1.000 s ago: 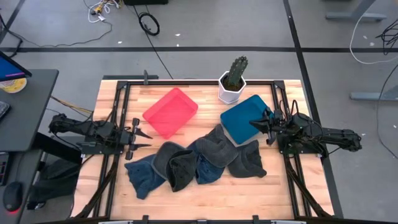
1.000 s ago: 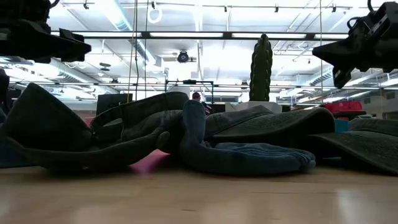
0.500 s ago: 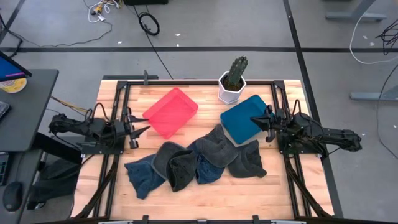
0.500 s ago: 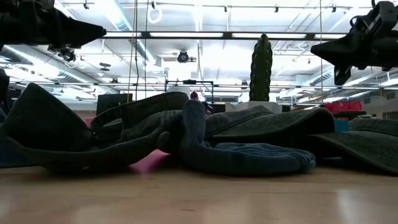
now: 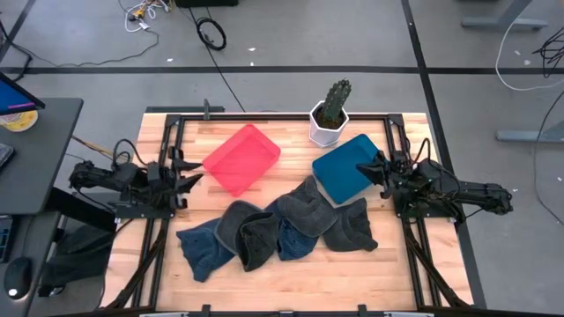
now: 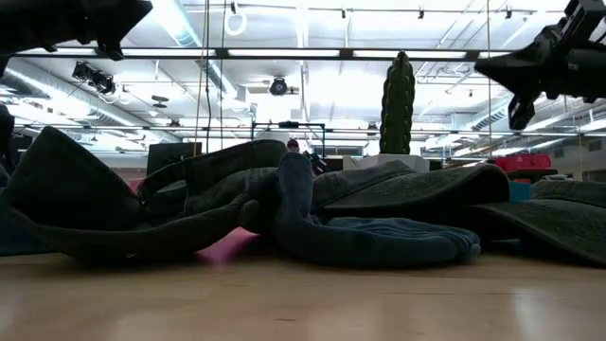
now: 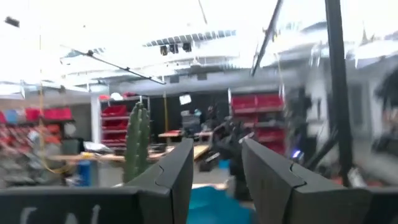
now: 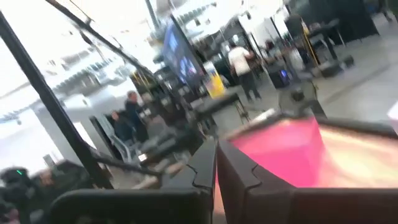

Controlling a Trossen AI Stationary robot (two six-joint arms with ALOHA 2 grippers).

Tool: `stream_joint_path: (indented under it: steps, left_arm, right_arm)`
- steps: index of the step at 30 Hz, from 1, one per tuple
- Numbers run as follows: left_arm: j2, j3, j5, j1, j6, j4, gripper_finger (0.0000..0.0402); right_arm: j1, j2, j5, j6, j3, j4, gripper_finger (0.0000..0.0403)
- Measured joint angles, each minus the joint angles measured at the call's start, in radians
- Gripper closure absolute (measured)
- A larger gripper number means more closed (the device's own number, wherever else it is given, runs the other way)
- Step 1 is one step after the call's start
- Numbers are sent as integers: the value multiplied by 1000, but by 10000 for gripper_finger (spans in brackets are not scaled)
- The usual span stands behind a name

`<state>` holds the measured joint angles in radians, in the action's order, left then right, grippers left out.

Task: Pick & Place hat
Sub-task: Put the right black cap into the blue bin

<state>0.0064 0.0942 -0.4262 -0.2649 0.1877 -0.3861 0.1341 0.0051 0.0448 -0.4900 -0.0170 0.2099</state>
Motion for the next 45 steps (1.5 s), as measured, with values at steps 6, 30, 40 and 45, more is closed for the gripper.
stream_joint_path:
  steps: [6, 30, 40, 45]
  left_arm:
    - [7, -1, -95, 30, -20, -223, 261]
    - [325, 427, -265, 128, -52, -170, 387]
    - [532, 541, -281, 128, -148, -63, 398]
    - [619, 550, -319, 128, -207, -65, 396]
  right_arm:
    - [0, 3, 141, 56, -28, 163, 385]
    - [15, 503, 436, 316, -891, -133, 397]
    - [15, 496, 419, 353, -1047, -525, 397]
    - [15, 507, 351, 395, -1048, -646, 397]
